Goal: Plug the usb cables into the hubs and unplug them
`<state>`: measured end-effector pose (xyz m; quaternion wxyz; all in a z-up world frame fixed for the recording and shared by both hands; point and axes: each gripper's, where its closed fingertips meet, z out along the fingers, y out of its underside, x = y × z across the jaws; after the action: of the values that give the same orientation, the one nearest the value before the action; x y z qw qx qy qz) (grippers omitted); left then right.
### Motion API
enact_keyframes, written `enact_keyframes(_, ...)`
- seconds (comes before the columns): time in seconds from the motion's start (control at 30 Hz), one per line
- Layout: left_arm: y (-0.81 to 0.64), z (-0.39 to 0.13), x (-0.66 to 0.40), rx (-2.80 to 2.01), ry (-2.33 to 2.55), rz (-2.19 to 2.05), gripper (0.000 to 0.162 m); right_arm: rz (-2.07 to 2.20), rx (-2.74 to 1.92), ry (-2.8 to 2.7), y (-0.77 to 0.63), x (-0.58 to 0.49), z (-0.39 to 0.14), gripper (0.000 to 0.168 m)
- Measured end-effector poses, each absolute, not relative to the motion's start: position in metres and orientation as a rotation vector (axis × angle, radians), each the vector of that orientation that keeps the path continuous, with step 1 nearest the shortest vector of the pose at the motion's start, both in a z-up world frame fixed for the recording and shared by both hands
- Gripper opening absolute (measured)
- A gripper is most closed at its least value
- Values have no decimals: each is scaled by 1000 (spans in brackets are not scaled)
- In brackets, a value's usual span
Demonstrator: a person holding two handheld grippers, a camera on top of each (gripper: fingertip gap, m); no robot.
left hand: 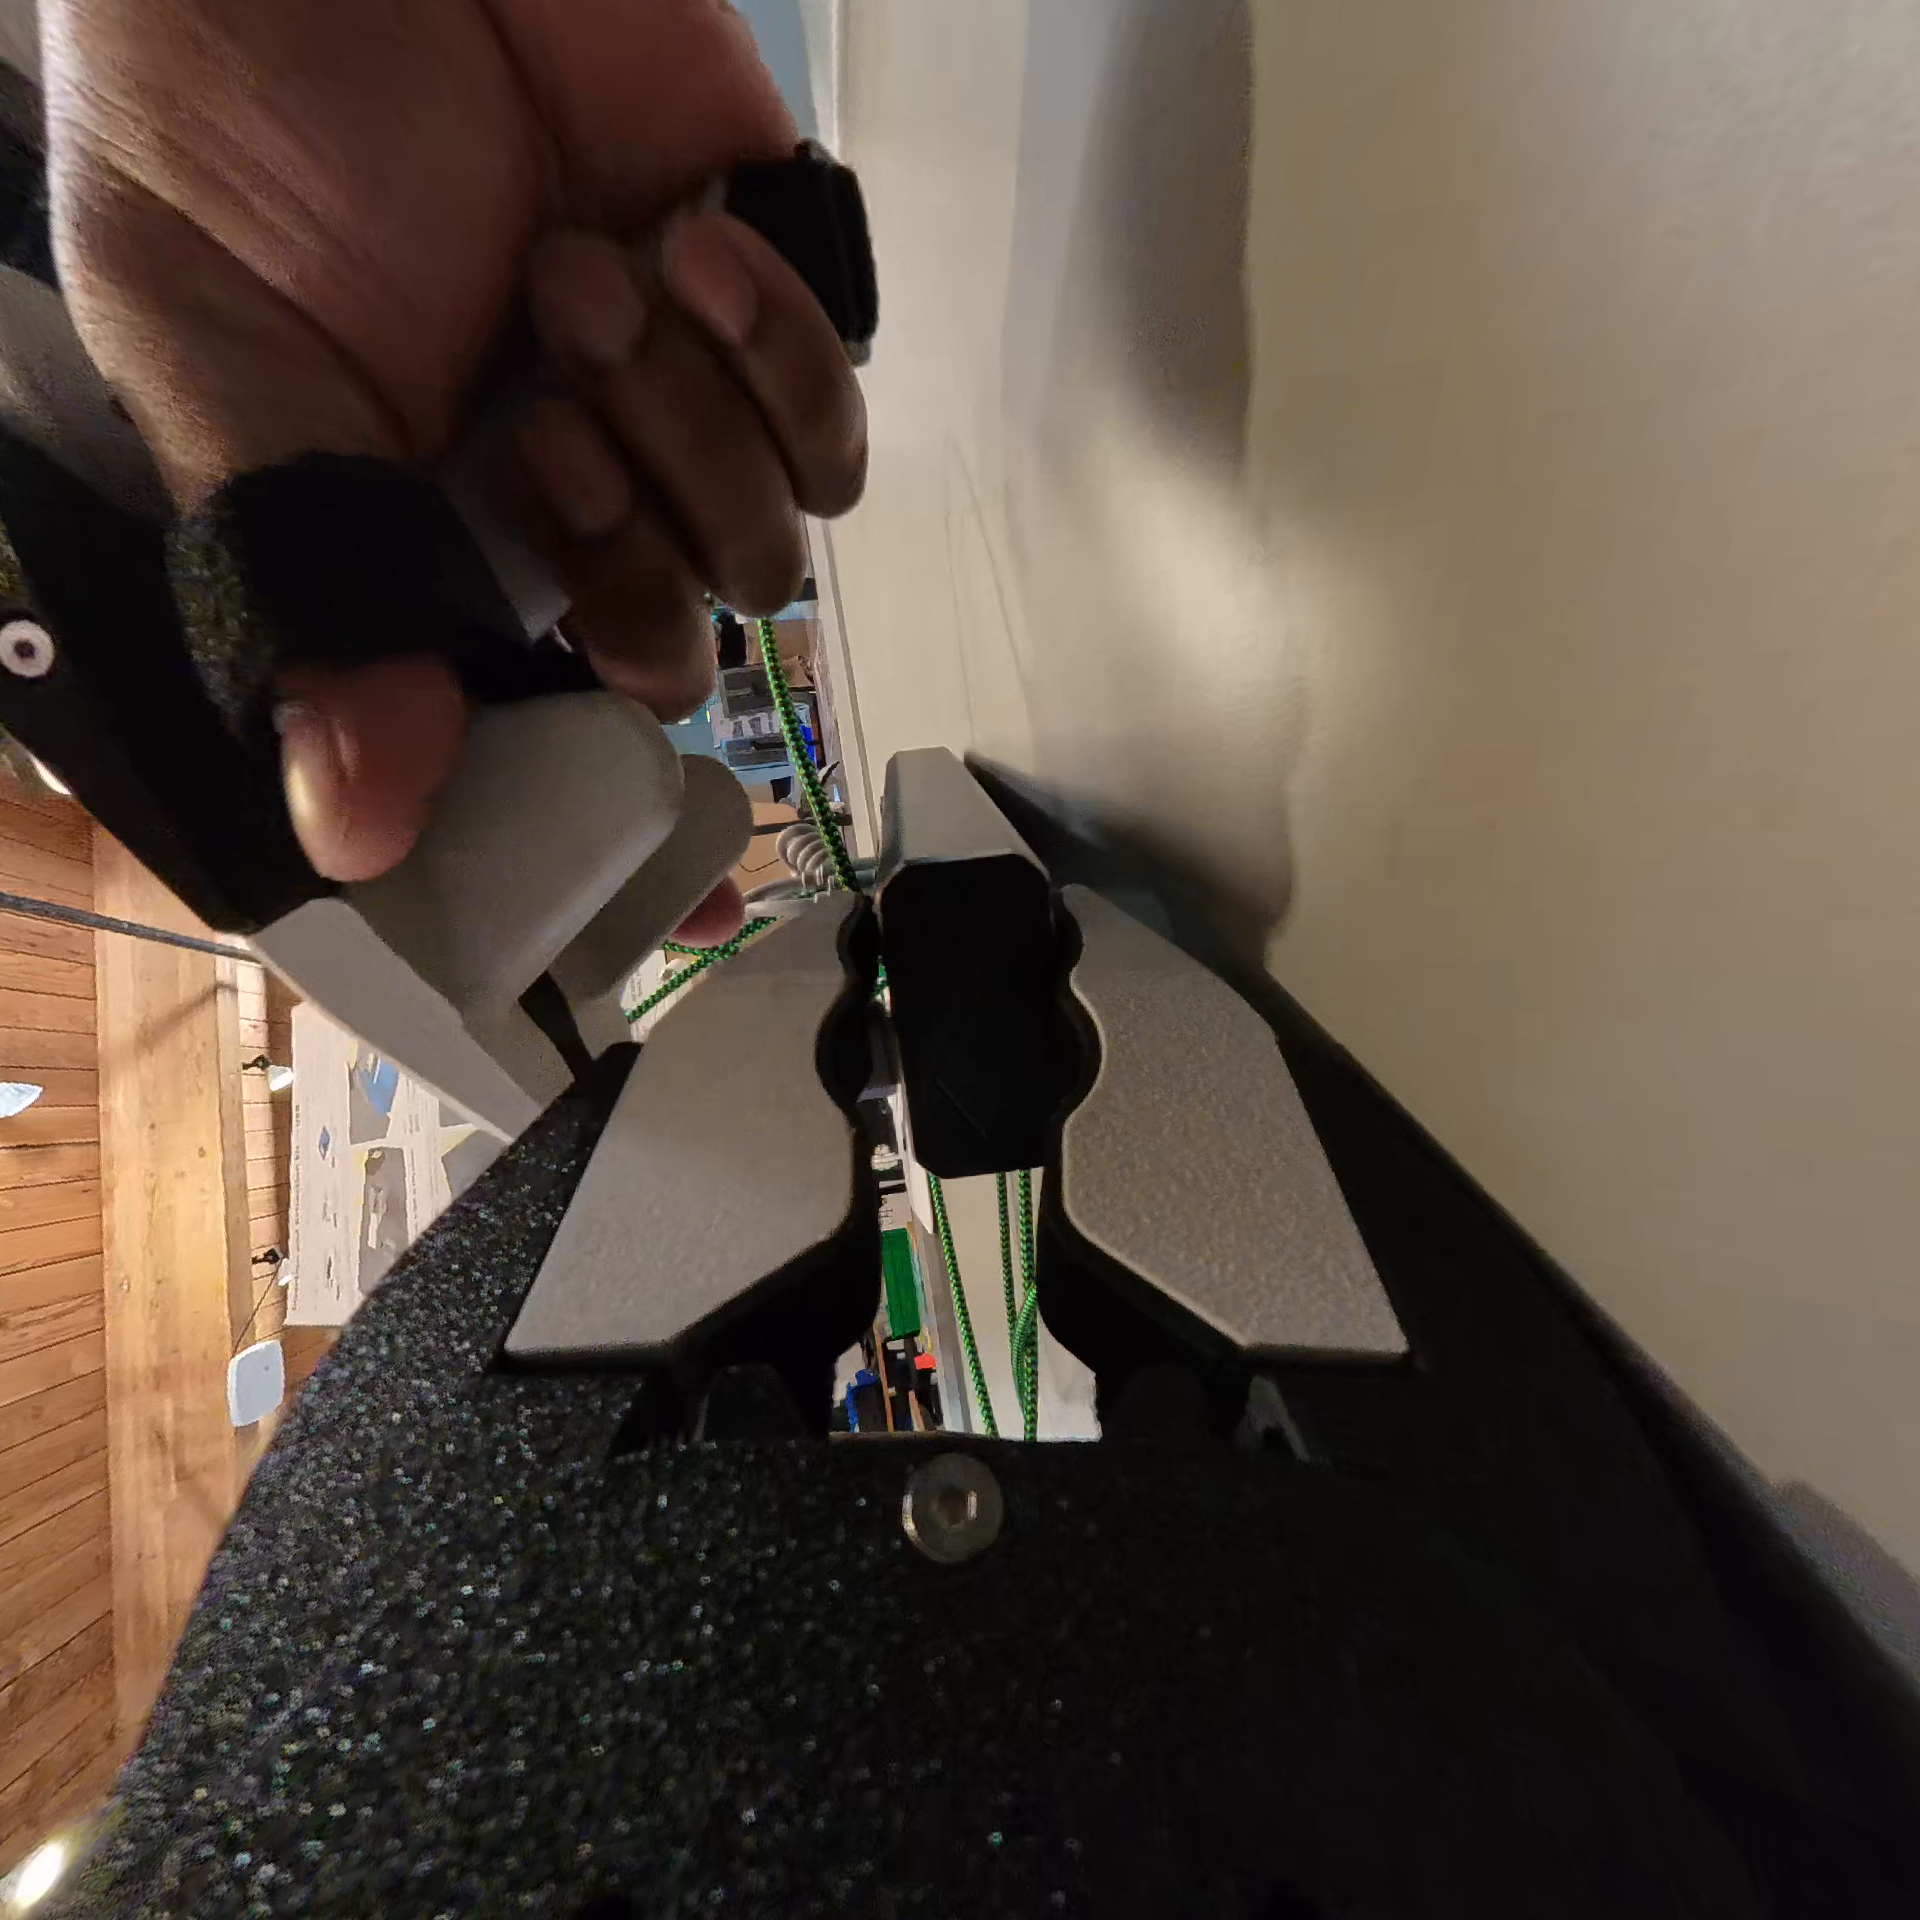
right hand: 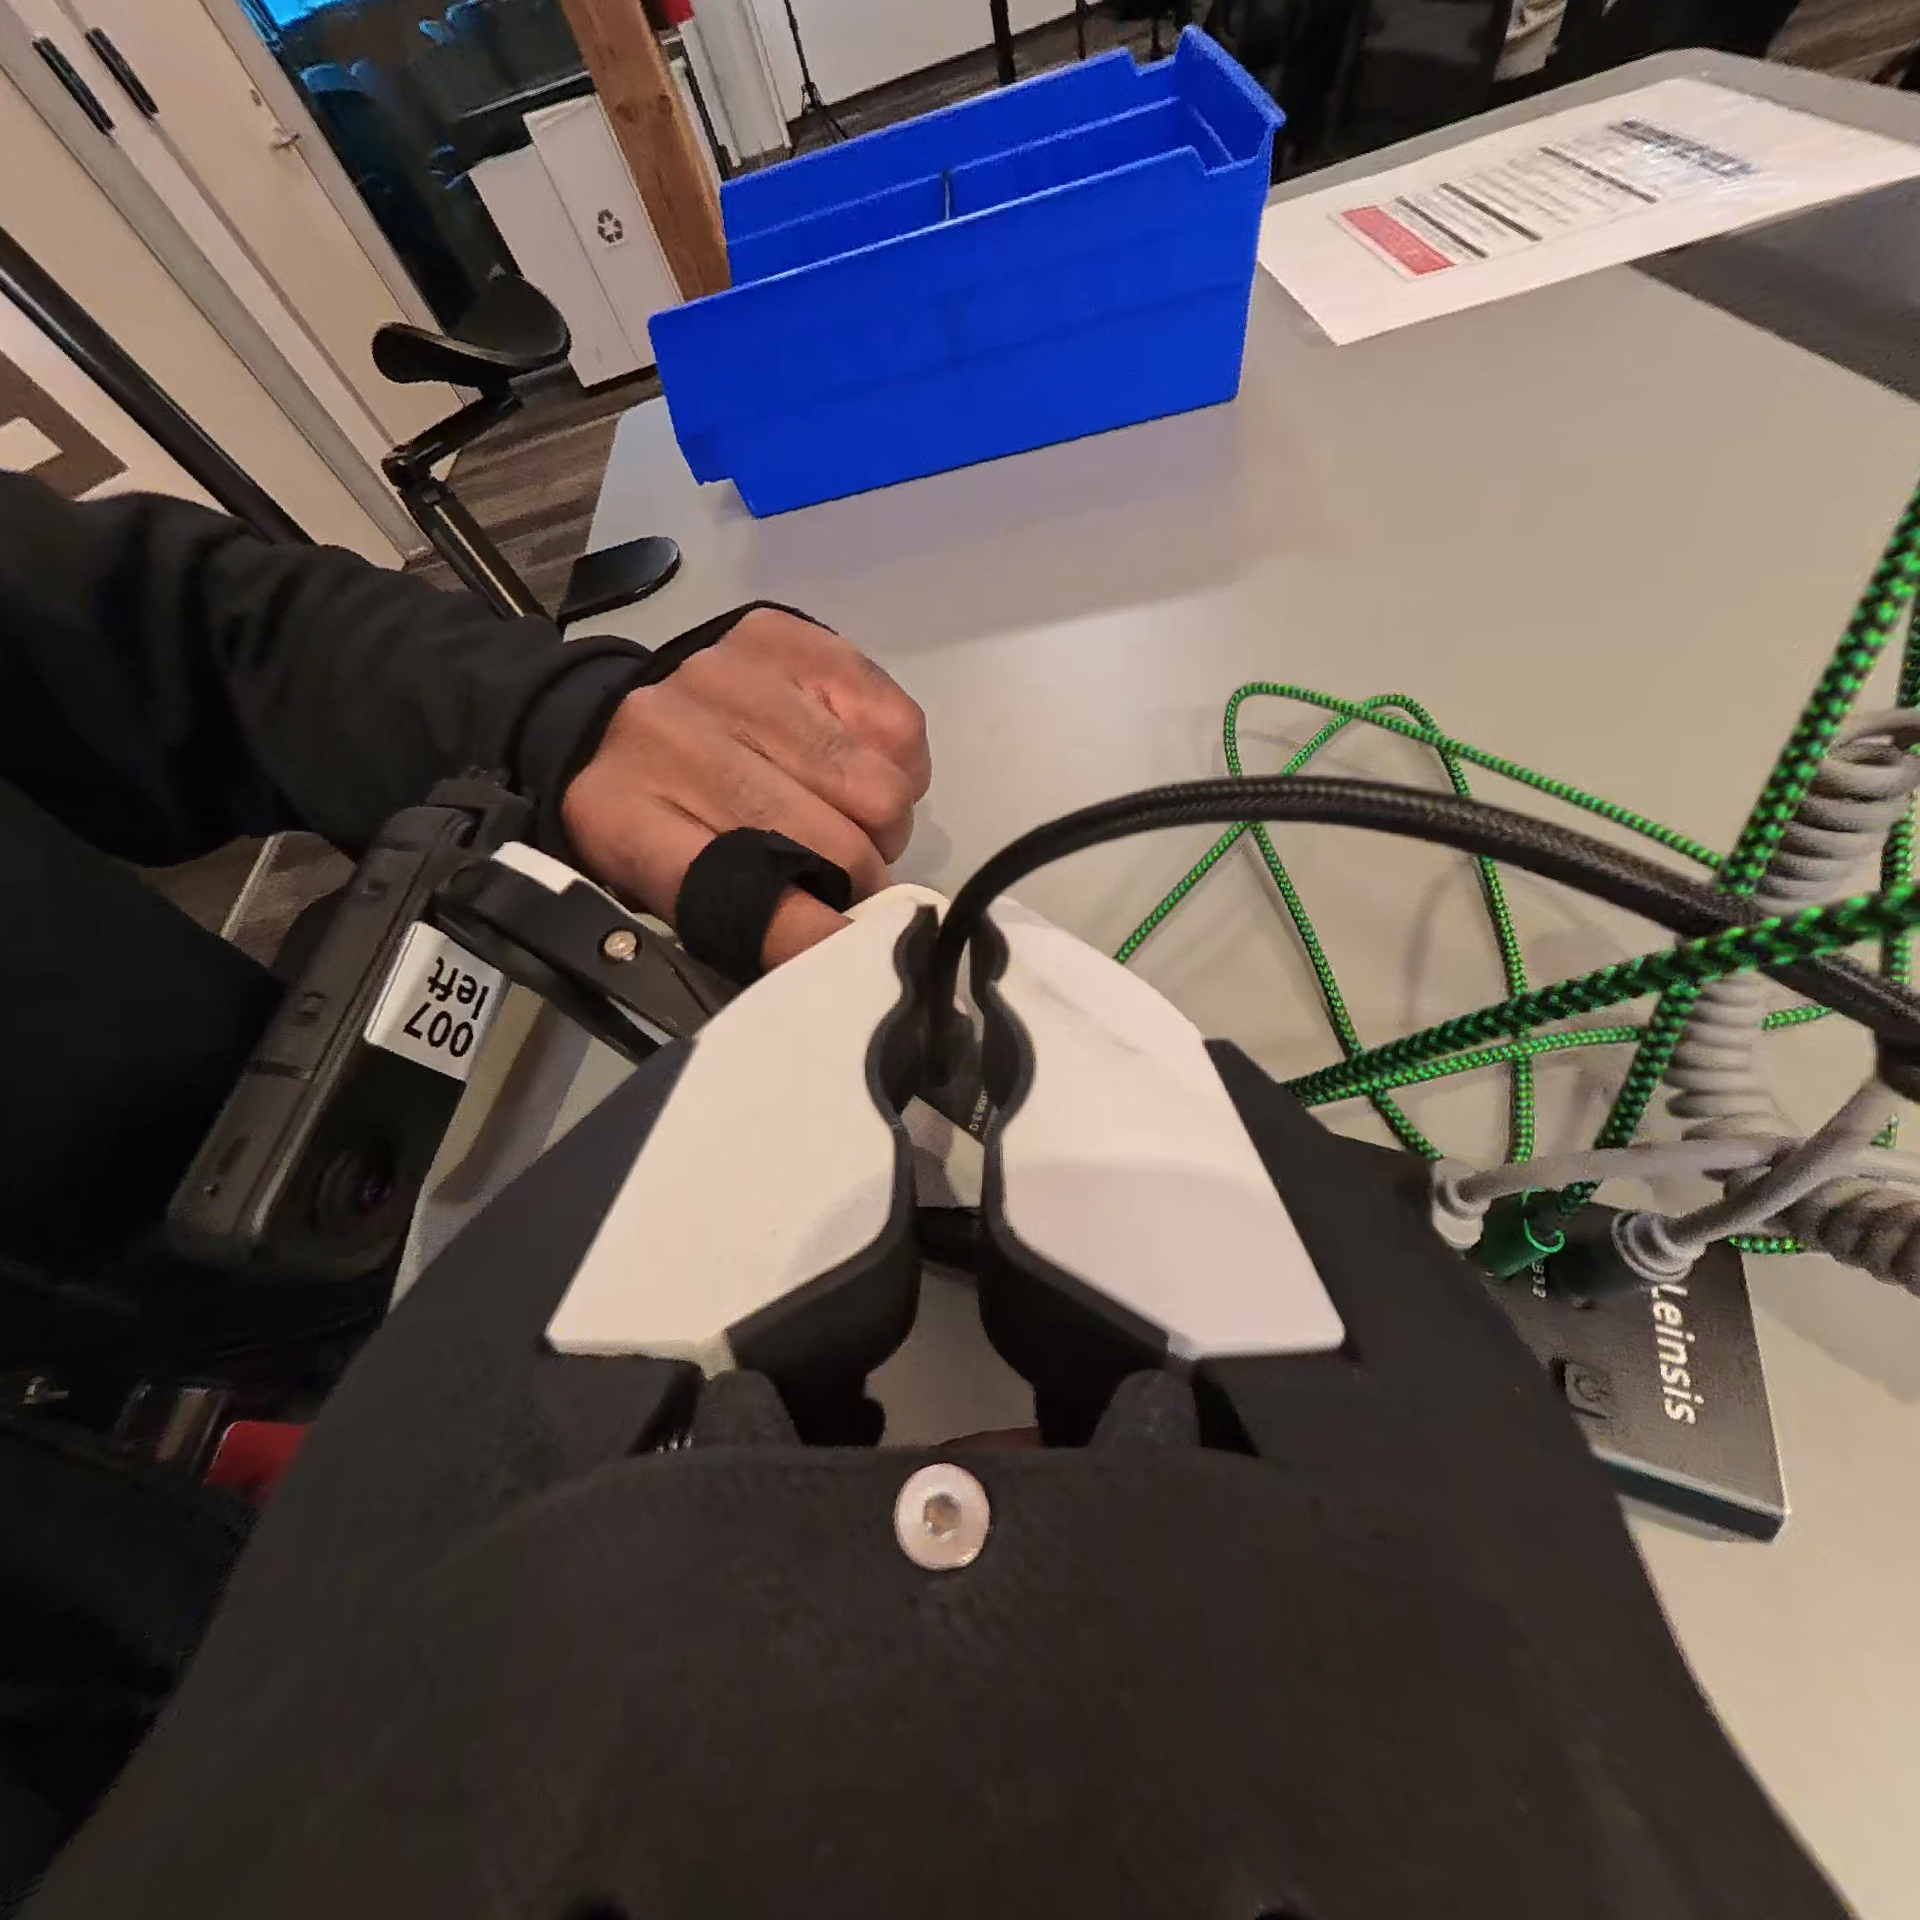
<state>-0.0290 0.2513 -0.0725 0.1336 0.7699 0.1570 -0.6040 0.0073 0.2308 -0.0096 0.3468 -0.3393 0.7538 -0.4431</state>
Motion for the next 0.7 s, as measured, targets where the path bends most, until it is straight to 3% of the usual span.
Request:
enact_keyframes(0.2,267,-68,-13,2464,548,-1864,24,-1169,-921,1942,234,-2,-10,4)
enact_keyframes(0.27,276,-56,-6,2583,646,-1975,10,-1175,-935,1953,235,-10,-14,3)
enact_keyframes(0.4,270,-18,-6,2801,1281,-2154,21,-1184,-936,1962,235,-26,-22,3)
enact_keyframes(0.6,248,-41,-42,3229,1748,-1353,42,-1201,-932,1928,234,-34,-23,3)
enact_keyframes(0.7,242,-60,-64,3251,1803,-1069,42,-1236,-923,1904,233,-35,-19,3)
